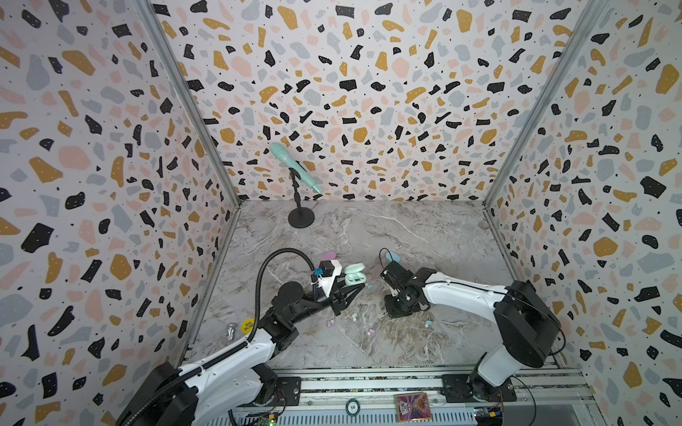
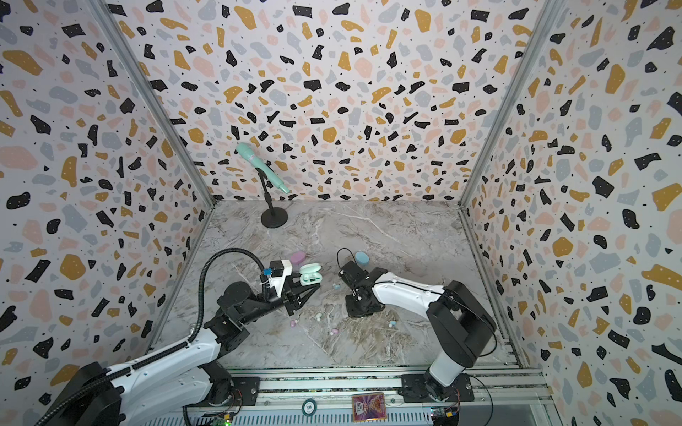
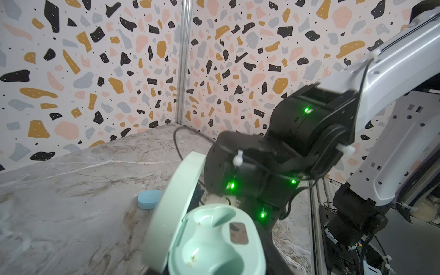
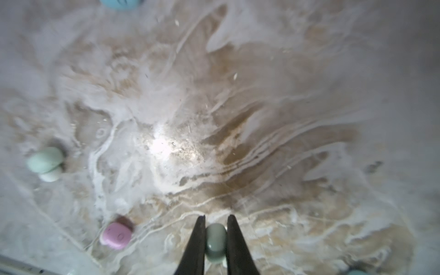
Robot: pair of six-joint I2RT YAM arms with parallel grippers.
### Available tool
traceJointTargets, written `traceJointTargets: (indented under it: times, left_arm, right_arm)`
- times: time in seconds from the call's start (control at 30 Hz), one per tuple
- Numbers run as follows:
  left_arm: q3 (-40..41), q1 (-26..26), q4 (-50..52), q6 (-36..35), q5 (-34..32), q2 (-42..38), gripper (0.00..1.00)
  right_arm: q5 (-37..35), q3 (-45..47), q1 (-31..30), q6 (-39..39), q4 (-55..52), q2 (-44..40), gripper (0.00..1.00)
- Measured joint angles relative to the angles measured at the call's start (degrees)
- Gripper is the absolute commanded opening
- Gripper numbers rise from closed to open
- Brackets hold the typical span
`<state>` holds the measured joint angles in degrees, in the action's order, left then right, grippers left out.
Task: Insert wireless bluetooth earbuds into charging case
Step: Pick up the wireless bluetooth earbud from the center of the table, then insert the wireless bluetooth earbud into the charging case.
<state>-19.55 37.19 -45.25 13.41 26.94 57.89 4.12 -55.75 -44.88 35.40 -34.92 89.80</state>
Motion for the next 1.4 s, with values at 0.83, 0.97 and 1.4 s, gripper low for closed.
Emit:
traceJointTargets:
  times: [0.83, 0.97, 1.4]
  left_arm:
    - [-16.46, 4.90, -7.58, -0.33, 13.60, 20.65, 0.32]
    - [-17.35, 5.33, -7.56, -0.76, 15.30, 21.55, 0.32]
    - [-17.38, 5.97, -6.99, -1.79, 18.23, 21.53, 0.32]
  right_arm:
    - [36.76, -0.46, 19.71, -12.85, 2.82, -35.52, 0.05]
    - [41.70, -0.85, 19.71, -13.25, 4.50, -36.65, 0.05]
    - [49.57, -0.90, 19.58, -11.43, 11.80, -36.11, 0.04]
